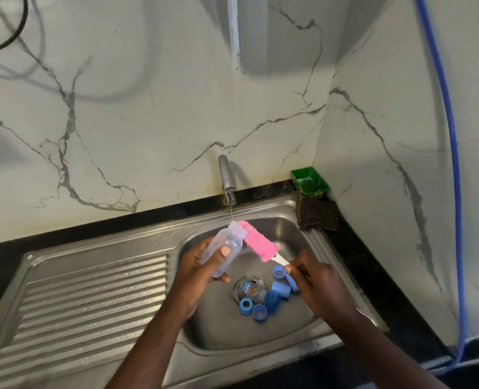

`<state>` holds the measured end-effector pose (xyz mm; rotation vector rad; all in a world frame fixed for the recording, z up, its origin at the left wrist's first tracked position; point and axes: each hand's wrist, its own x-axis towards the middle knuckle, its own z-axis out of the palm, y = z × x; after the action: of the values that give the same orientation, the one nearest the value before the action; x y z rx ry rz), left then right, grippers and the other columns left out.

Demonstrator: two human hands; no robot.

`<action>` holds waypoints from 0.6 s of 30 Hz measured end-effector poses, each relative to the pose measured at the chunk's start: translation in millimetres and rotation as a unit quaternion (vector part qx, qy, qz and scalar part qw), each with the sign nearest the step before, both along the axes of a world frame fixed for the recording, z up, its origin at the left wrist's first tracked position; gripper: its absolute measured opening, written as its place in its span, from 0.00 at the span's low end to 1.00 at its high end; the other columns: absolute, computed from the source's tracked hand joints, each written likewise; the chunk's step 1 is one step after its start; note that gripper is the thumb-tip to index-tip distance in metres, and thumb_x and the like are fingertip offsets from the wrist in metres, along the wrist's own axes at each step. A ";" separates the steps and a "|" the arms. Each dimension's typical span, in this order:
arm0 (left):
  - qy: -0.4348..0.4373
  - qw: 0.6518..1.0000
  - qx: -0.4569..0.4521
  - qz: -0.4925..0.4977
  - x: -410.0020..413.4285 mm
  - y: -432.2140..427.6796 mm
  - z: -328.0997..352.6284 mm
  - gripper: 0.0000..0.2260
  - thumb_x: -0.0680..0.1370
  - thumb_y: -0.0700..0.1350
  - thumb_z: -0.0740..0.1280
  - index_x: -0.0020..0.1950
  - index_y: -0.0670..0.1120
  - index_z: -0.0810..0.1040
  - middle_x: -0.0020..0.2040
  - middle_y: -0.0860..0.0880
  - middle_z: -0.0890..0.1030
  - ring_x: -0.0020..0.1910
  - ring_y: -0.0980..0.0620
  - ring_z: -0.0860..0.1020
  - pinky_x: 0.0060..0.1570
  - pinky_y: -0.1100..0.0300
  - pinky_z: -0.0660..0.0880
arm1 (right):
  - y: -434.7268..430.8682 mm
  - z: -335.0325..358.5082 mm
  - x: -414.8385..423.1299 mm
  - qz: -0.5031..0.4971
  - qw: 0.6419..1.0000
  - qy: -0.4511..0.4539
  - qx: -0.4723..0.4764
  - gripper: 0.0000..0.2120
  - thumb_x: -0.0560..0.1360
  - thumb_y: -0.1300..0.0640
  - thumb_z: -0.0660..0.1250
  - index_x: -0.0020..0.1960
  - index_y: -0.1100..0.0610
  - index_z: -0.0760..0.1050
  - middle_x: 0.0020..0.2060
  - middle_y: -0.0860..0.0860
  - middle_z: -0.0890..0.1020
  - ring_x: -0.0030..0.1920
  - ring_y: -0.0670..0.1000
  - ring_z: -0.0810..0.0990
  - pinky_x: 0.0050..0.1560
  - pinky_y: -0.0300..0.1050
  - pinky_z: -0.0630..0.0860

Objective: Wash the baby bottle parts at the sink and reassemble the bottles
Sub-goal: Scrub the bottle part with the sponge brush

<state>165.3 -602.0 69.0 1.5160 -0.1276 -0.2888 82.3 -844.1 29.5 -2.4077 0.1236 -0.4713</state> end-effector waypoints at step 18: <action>-0.286 0.909 0.302 0.006 8.4 6.7 4.1 0.27 0.65 0.53 0.81 0.59 0.64 0.75 0.52 0.73 0.76 0.54 0.70 0.74 0.52 0.72 0.70 | 14.9 28.6 26.5 -0.027 0.997 0.029 0.061 0.04 0.75 0.57 0.72 0.46 0.52 0.77 0.30 0.41 0.79 0.34 0.46 0.79 0.37 0.48 0.76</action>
<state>173.7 -595.2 73.0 2.1879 -0.5335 0.1610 108.8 -829.3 58.0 -2.3037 0.2367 -0.4063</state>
